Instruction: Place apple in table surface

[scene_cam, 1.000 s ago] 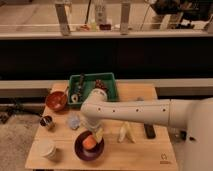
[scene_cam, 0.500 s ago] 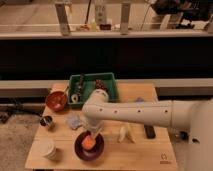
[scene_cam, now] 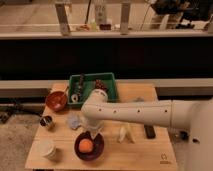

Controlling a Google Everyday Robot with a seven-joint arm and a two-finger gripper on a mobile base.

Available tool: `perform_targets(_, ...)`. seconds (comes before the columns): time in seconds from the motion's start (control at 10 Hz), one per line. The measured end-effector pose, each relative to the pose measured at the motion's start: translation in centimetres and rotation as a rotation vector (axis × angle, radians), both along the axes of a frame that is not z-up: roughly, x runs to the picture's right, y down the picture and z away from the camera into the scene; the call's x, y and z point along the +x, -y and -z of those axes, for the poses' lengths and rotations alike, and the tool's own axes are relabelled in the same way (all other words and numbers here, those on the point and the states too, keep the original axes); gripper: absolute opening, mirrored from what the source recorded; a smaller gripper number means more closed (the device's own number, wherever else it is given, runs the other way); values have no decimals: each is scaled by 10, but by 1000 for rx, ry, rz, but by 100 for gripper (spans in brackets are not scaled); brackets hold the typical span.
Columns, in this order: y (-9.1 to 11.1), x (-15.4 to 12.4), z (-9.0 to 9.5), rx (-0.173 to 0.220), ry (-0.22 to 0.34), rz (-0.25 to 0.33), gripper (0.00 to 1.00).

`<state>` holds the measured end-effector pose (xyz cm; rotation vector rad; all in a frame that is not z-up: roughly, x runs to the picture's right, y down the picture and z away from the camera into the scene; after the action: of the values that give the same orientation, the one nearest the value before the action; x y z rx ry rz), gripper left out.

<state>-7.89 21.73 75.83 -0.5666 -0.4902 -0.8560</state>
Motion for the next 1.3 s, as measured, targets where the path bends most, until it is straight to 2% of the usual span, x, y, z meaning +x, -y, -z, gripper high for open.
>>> perform_targets(0.3, -4, 1, 6, -10, 16, 18, 49)
perform_targets(0.4, -6, 1, 11, -9, 29, 29, 55)
perform_targets(0.7, -12, 1, 17, -19, 51, 51, 56)
perform_targets(1.3, -26, -1, 16, -50, 48, 63, 56)
